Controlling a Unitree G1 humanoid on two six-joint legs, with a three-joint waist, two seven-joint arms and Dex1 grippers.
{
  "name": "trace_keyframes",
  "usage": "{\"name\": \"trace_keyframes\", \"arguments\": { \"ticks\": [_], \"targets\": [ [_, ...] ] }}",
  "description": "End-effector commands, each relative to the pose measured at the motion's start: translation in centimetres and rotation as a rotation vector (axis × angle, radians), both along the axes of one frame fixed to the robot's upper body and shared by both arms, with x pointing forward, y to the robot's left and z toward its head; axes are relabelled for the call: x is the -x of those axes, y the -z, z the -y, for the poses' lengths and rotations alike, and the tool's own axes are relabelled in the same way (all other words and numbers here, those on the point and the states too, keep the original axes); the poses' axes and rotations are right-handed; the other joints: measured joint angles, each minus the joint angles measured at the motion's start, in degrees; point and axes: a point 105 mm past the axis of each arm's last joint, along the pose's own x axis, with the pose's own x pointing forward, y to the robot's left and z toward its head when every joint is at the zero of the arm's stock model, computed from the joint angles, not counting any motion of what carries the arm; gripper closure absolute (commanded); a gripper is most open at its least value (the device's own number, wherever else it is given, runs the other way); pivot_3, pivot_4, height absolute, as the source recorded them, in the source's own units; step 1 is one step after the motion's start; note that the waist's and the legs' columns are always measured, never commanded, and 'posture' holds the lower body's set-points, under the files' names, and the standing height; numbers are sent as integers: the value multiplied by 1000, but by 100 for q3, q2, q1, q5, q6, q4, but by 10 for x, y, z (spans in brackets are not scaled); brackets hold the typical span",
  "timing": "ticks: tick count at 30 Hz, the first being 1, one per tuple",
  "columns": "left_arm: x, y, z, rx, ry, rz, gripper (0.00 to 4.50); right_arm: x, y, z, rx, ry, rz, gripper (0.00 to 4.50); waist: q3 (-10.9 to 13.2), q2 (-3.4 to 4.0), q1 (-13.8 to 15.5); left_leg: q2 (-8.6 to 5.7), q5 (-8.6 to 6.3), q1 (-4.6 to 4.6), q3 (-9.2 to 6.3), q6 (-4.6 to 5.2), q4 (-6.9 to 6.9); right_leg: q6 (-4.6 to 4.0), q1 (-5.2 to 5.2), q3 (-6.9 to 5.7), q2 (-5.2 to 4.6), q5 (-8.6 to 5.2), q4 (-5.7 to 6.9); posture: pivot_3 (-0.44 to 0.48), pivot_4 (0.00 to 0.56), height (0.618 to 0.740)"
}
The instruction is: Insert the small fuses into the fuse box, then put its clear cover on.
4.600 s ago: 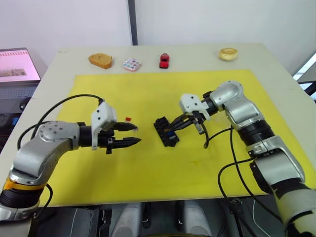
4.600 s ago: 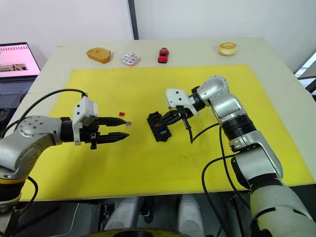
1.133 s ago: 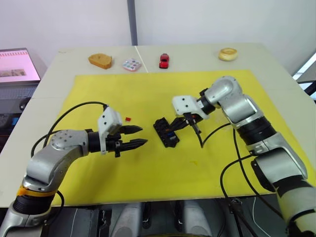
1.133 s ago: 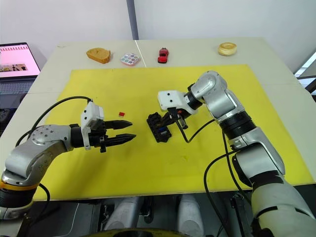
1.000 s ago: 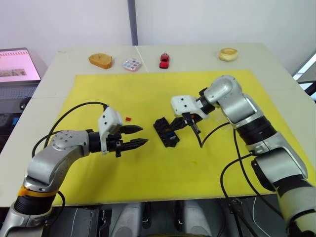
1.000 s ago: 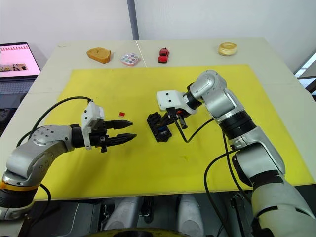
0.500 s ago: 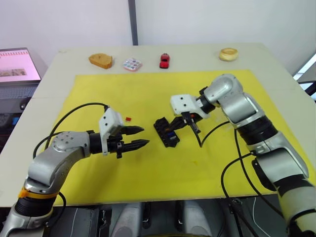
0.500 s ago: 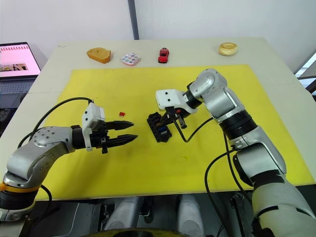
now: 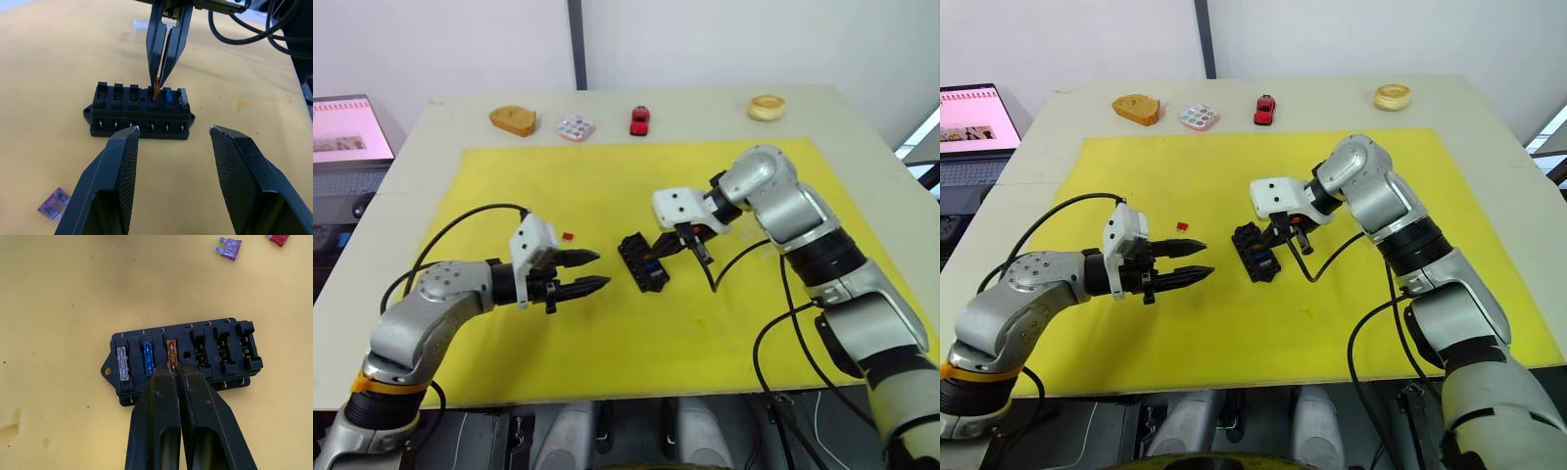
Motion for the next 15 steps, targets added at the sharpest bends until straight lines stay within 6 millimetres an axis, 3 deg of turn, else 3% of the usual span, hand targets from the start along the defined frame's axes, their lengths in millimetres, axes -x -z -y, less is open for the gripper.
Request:
{"name": "trace_keyframes", "arguments": {
  "ticks": [1, 15],
  "targets": [
    [4, -9, 3, 12, 16, 41, 2082, -3, -10, -5, 5, -6, 47, 4500, 0, 0, -1, 0, 0, 0, 0, 0, 0, 0, 0, 0, 0, 0, 0, 0, 150, 740],
    [3, -8, 8, 43, 10, 40, 2082, -2, -10, -9, 42, 3, 47, 4500, 0, 0, -1, 0, 0, 0, 0, 0, 0, 0, 0, 0, 0, 0, 0, 0, 150, 740]
  ]
}}
